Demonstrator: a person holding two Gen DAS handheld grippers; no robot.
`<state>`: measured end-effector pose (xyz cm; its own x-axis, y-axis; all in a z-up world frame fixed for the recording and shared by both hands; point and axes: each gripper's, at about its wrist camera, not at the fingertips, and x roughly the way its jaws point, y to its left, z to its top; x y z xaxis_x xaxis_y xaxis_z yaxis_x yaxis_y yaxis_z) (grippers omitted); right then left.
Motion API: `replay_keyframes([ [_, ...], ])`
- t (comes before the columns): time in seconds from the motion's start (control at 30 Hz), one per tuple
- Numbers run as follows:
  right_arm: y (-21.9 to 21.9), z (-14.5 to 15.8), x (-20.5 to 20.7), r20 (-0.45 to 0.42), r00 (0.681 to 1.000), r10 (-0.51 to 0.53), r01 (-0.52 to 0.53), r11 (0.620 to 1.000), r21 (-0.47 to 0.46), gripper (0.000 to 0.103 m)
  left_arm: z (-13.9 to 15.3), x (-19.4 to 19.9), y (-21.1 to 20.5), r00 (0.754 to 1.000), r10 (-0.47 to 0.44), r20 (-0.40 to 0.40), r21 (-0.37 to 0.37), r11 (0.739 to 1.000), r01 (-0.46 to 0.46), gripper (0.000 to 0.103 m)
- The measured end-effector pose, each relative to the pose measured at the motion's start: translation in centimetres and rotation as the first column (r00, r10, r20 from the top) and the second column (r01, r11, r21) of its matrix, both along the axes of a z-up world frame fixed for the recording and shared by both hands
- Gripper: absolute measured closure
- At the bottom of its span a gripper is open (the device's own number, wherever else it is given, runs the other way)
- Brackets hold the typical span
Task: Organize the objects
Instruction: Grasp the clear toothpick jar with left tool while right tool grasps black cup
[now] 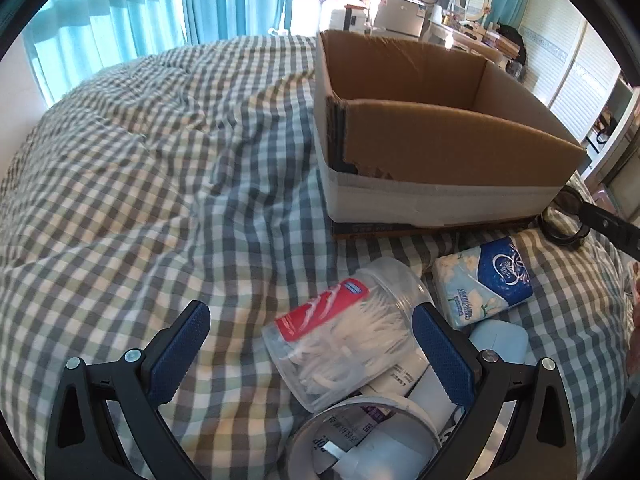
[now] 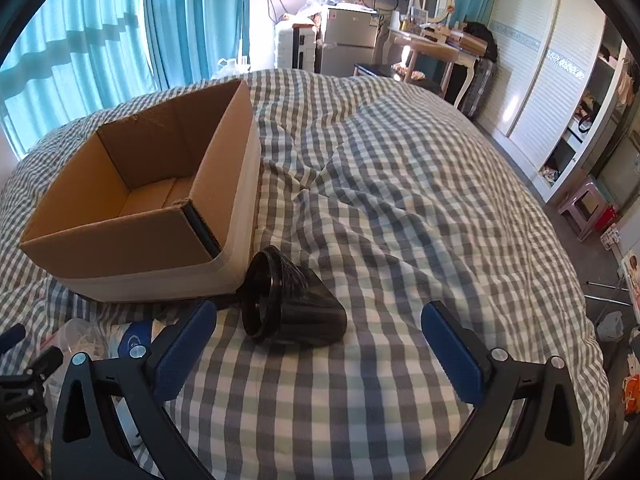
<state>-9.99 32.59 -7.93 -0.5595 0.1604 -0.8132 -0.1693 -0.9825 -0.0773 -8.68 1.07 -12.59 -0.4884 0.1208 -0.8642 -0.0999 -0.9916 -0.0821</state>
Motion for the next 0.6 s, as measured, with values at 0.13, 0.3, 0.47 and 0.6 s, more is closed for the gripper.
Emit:
replay_keyframes([
  [0.13,-0.3,-0.8,-1.1,0.019,1.000,0.017,-0.017,1.000,0.015,0.000,-0.4,0.0,0.9,1.000,-0.026,0.010,0.010,1.000,0.026,0.000],
  [0.3,-0.9,-1.9,-1.9,0.049,0.998,0.032,-0.033,0.999,0.031,0.000,-1.4,0.0,2.1,0.998,-0.045,0.044,0.007,0.999,0.045,0.000],
  [0.47,-0.9,-3.1,-2.5,0.095,0.995,0.038,-0.041,0.999,0.022,0.004,-2.0,-0.3,2.6,0.999,-0.041,0.035,-0.015,0.999,0.041,0.000],
  [0.6,-0.7,-4.2,-3.2,0.140,0.989,0.037,-0.038,0.999,0.006,0.015,-2.5,-0.6,2.3,0.998,-0.038,0.044,-0.004,0.999,0.038,0.000],
])
